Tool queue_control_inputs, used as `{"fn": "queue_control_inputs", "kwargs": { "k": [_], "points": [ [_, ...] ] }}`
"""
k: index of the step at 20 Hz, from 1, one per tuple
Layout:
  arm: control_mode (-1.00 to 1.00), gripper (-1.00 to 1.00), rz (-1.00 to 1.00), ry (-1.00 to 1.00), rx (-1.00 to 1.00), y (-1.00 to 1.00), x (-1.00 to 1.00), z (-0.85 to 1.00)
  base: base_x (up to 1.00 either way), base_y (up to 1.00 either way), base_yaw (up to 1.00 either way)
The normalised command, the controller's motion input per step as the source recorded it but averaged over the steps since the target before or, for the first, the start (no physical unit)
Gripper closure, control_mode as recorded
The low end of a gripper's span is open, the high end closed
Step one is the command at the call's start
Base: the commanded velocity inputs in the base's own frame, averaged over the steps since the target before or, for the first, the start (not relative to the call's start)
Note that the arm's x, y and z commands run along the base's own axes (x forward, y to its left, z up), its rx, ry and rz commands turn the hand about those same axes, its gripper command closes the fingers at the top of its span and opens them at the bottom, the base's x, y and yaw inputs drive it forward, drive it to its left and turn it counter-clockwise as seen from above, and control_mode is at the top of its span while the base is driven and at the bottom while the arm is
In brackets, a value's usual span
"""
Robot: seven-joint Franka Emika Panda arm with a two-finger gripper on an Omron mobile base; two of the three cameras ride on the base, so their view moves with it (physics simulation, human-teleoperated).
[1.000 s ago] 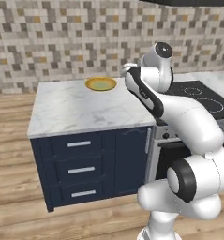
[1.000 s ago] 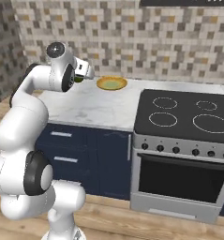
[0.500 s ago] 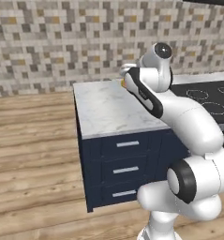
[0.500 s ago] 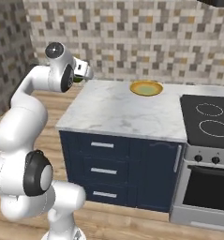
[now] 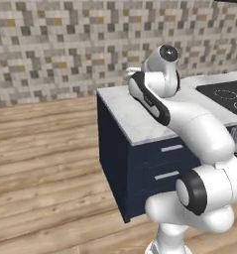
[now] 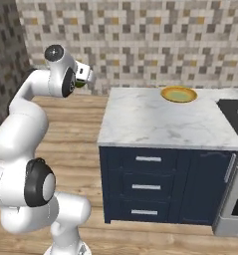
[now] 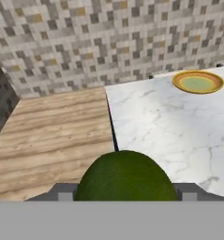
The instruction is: Take the cheese, chicken drumstick, and lime from the fridge and place them on the plate on the dining counter to create an appetizer plate.
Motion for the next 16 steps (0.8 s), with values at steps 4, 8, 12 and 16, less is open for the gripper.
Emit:
{"fn": "queue_control_inputs", "kwargs": {
  "k": [4, 8, 12, 16],
  "points": [
    [1.0, 1.0, 0.0, 0.0, 0.0, 0.0, 0.0, 0.0, 0.06, 1.0, -0.37],
    [1.0, 1.0, 0.0, 0.0, 0.0, 0.0, 0.0, 0.0, 0.36, 1.0, -0.49],
    [1.0, 1.0, 0.0, 0.0, 0.0, 0.0, 0.0, 0.0, 0.67, 1.0, -0.59],
    [1.0, 1.0, 0.0, 0.0, 0.0, 0.0, 0.0, 0.0, 0.95, 0.92, -0.65]
  ]
}}
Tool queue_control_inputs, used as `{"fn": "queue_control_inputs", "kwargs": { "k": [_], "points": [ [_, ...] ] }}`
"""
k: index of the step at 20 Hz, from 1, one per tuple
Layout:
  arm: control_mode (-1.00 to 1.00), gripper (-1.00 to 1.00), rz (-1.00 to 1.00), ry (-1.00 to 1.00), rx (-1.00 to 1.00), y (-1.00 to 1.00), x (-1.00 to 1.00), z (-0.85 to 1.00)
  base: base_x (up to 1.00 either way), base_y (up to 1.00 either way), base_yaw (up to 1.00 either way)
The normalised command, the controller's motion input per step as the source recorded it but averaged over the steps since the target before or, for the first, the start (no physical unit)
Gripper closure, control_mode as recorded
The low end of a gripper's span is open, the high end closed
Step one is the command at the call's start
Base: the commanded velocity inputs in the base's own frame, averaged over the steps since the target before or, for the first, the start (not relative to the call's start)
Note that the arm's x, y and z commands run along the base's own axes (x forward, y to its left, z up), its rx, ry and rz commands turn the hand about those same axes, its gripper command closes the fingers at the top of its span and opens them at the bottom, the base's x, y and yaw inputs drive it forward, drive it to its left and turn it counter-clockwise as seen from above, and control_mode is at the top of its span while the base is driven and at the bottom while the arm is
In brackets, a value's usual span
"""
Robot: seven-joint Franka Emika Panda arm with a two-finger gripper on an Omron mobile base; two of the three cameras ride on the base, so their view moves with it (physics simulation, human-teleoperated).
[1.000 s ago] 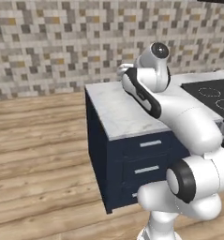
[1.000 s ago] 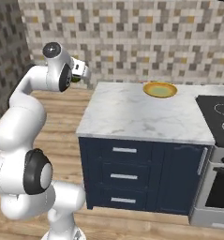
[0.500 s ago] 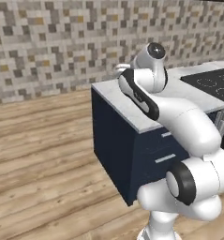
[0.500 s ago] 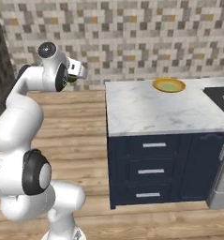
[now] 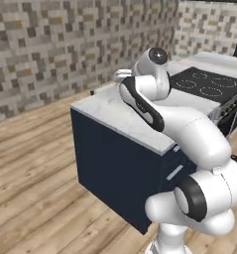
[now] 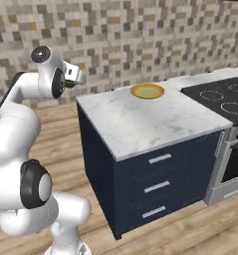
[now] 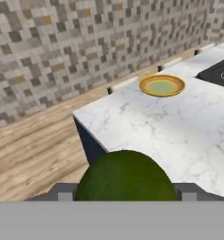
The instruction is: Take the cheese, chicken drumstick, and lime from the fridge and place them on the plate on the dining counter to create an appetizer plate.
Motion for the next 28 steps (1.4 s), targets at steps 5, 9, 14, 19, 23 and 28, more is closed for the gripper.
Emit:
{"fn": "queue_control_inputs", "kwargs": {
  "k": [5, 9, 14, 19, 23, 28],
  "points": [
    [1.0, 1.0, 0.0, 0.0, 0.0, 0.0, 0.0, 0.0, 0.81, 0.99, -0.56],
    [1.0, 1.0, 0.0, 0.0, 0.0, 0.0, 0.0, 0.0, 0.31, 1.0, -0.41],
    [1.0, 1.0, 0.0, 0.0, 0.0, 0.0, 0.0, 0.0, 0.07, 1.0, -0.34],
    [1.0, 1.0, 0.0, 0.0, 0.0, 0.0, 0.0, 0.0, 0.16, 1.0, -0.35],
    [1.0, 1.0, 0.0, 0.0, 0.0, 0.0, 0.0, 0.0, 0.27, 1.0, -0.39],
    [1.0, 1.0, 0.0, 0.0, 0.0, 0.0, 0.0, 0.0, 0.34, 1.0, -0.44]
  ]
}}
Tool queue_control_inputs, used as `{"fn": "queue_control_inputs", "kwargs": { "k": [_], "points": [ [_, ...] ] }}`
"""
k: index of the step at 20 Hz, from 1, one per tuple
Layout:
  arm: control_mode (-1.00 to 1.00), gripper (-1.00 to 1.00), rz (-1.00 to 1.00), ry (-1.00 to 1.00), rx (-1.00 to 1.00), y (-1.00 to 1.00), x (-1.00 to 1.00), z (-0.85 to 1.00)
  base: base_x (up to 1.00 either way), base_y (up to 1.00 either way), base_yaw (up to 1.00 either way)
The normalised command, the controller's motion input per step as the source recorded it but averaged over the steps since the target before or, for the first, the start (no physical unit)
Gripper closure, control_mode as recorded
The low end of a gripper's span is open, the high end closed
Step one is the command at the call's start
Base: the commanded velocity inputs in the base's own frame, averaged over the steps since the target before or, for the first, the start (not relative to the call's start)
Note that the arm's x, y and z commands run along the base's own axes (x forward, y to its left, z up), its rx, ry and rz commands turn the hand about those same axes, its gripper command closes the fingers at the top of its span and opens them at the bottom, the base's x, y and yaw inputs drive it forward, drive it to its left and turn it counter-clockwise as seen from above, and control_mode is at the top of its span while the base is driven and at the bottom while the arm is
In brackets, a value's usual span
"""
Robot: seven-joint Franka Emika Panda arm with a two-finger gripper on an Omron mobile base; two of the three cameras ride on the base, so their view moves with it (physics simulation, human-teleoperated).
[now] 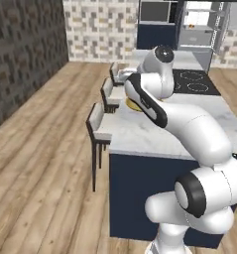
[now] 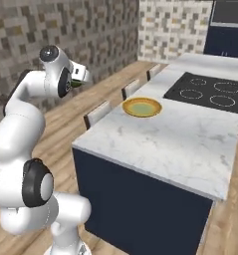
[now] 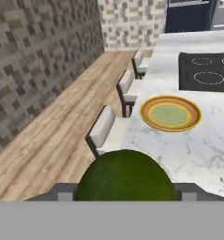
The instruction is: Take the cheese, chicken drumstick, and lime from the fridge and place them on the plate on the dining counter to create an appetizer plate.
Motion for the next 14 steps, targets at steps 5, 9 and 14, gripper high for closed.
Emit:
{"fn": "queue_control_inputs", "kwargs": {
  "k": [5, 9, 14],
  "points": [
    [1.0, 1.0, 0.0, 0.0, 0.0, 0.0, 0.0, 0.0, 0.25, 1.0, -0.4],
    [1.0, 1.0, 0.0, 0.0, 0.0, 0.0, 0.0, 0.0, 0.27, 1.0, -0.41],
    [1.0, 1.0, 0.0, 0.0, 0.0, 0.0, 0.0, 0.0, 0.37, 1.0, -0.46]
  ]
}}
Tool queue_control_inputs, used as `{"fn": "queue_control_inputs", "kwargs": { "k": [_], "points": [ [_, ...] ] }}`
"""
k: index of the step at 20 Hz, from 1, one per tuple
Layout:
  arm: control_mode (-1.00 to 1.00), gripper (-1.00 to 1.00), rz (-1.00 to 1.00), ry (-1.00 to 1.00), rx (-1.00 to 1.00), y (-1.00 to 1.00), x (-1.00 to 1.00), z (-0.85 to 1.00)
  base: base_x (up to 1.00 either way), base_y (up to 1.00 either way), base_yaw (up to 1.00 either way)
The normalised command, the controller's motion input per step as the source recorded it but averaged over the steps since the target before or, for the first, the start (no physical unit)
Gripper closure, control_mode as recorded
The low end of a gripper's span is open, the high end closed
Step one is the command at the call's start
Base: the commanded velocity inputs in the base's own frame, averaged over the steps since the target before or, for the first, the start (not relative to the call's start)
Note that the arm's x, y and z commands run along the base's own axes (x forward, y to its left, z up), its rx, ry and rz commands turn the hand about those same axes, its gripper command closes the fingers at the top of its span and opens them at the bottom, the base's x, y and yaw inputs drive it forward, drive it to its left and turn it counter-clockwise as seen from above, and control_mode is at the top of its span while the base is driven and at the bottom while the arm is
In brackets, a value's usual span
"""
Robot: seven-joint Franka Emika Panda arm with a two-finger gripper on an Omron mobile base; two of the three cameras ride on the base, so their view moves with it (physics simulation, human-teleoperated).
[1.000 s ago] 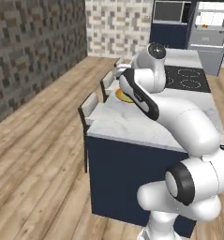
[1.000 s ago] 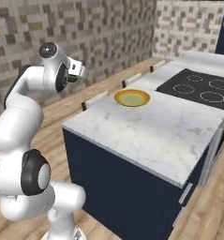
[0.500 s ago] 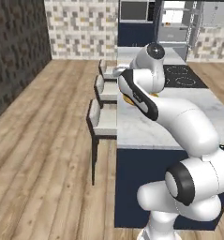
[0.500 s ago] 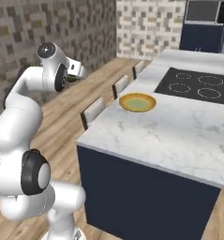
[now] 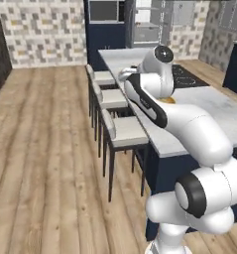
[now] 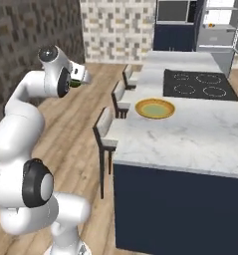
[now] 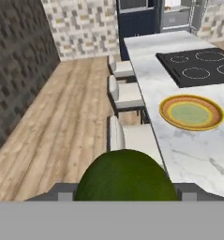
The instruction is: Take the cheese, chicken drumstick, and lime from the fridge and place them on the plate on the dining counter to create an appetizer plate.
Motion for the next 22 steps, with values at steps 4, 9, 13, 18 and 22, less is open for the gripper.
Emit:
{"fn": "queue_control_inputs", "kwargs": {
  "k": [4, 9, 13, 18, 22],
  "points": [
    [1.0, 1.0, 0.0, 0.0, 0.0, 0.0, 0.0, 0.0, 0.57, 1.0, -0.58],
    [1.0, 1.0, 0.0, 0.0, 0.0, 0.0, 0.0, 0.0, 0.75, 1.0, -0.64],
    [1.0, 1.0, 0.0, 0.0, 0.0, 0.0, 0.0, 0.0, 0.81, 1.0, -0.65],
    [1.0, 1.0, 0.0, 0.0, 0.0, 0.0, 0.0, 0.0, 0.83, 1.0, -0.65],
    [1.0, 1.0, 0.0, 0.0, 0.0, 0.0, 0.0, 0.0, 0.6, 0.94, -0.64]
  ]
}}
